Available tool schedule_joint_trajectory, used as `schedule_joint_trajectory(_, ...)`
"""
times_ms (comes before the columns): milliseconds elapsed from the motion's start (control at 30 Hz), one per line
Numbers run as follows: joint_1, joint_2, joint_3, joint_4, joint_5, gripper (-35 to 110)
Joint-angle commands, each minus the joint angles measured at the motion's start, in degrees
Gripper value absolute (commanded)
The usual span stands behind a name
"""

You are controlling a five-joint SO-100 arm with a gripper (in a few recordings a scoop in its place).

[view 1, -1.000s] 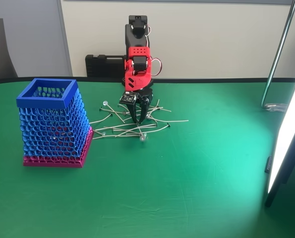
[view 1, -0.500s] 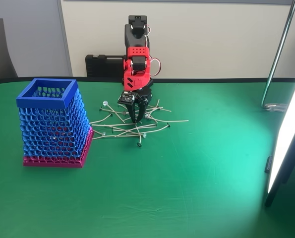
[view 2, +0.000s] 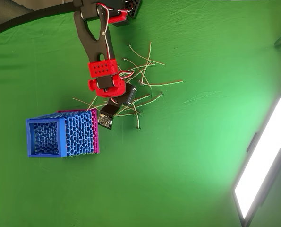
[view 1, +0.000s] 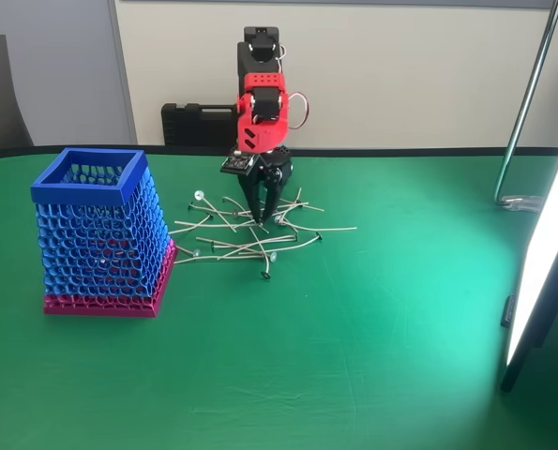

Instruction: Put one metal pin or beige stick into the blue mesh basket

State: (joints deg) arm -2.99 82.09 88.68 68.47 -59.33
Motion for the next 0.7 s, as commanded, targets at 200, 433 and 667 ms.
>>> schedule_joint_trajectory(200,-2.37,8.09,-5.01,5.01,4.57,1)
schedule_joint_trajectory(433,-4.66,14.77,-5.54,6.42,8.53,1)
schedule_joint_trajectory(667,-6.15,24.17,-9.23,12.22,13.89,1)
